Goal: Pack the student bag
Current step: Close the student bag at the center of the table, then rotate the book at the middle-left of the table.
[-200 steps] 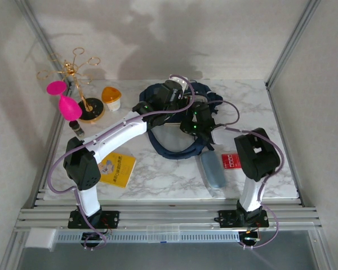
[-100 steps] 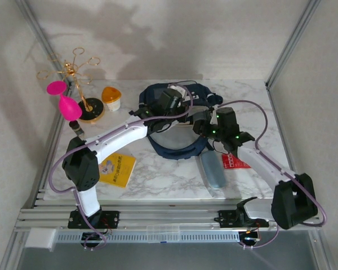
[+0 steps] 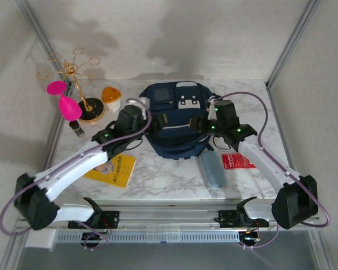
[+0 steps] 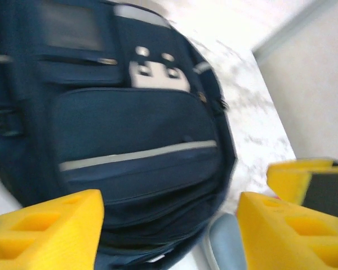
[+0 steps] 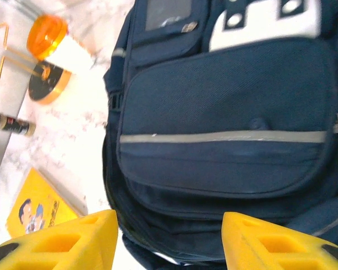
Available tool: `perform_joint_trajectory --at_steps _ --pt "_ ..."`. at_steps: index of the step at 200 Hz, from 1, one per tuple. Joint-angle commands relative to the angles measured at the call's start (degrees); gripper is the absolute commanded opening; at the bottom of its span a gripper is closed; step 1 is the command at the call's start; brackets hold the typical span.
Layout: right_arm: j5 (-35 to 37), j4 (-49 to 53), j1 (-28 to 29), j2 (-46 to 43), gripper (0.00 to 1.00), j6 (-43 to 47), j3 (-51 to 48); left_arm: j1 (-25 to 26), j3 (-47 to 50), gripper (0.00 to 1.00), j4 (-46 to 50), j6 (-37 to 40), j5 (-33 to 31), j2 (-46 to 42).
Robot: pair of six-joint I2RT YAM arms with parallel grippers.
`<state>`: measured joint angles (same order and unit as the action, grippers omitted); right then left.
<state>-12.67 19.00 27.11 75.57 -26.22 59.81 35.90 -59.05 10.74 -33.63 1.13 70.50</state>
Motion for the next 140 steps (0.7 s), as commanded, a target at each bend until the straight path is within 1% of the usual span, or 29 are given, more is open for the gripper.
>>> perform_joint_trajectory --at_steps 1,17,38,42,46,59,71,90,106,116,126,134,140 --pt "-2.78 0.45 4.26 3.58 0.53 -1.17 1.38 -5.25 7.79 0.69 7.60 -9.57 -6.55 -7.43" --pt "-3.52 -2.09 7.64 6.57 0.55 -2.79 1.35 -9.62 12.72 0.72 12.25 -13.33 -8.77 -12.78" --pt "-3.53 -3.70 12.25 12.05 0.58 -4.05 3.73 -15.22 17.83 0.76 17.98 -17.92 -10.79 -18.36" --pt "-3.51 -4.05 12.40 13.17 0.58 -4.29 4.35 -16.22 18.88 0.78 18.63 -18.54 -10.91 -19.16" --pt "-3.51 -4.27 14.21 14.25 0.59 -4.54 4.89 -17.32 19.79 0.78 19.31 -18.94 -10.96 -19.87" --pt "-4.14 -5.97 16.32 17.40 0.60 -5.33 6.36 -21.02 22.56 0.83 21.93 -21.09 -11.74 -21.32" --pt "-4.19 -7.03 18.19 20.16 0.60 -5.61 8.21 -23.99 25.19 0.84 22.96 -23.78 -11.03 -22.10" --pt "-4.08 -8.37 20.91 24.63 0.62 -4.38 11.40 -24.66 30.13 0.86 22.26 -29.23 -11.42 -23.92" --pt "-5.13 -8.99 21.67 28.42 0.62 -4.69 13.53 -24.76 33.49 0.90 22.83 -34.63 -12.79 -25.31" --pt "-5.57 -9.73 21.99 30.01 0.62 -4.98 14.16 -24.74 35.56 0.94 22.87 -38.45 -12.82 -26.11" --pt "-5.93 -10.57 22.23 30.93 0.62 -5.15 14.42 -24.74 36.95 0.96 23.79 -42.01 -12.05 -27.05" --pt "-6.26 -11.31 22.41 31.45 0.62 -5.24 14.46 -23.81 37.49 0.97 24.17 -44.39 -12.08 -28.06" --pt "-6.38 -11.86 22.38 31.69 0.62 -5.37 14.44 -22.87 37.81 0.98 24.82 -45.83 -13.24 -28.73"
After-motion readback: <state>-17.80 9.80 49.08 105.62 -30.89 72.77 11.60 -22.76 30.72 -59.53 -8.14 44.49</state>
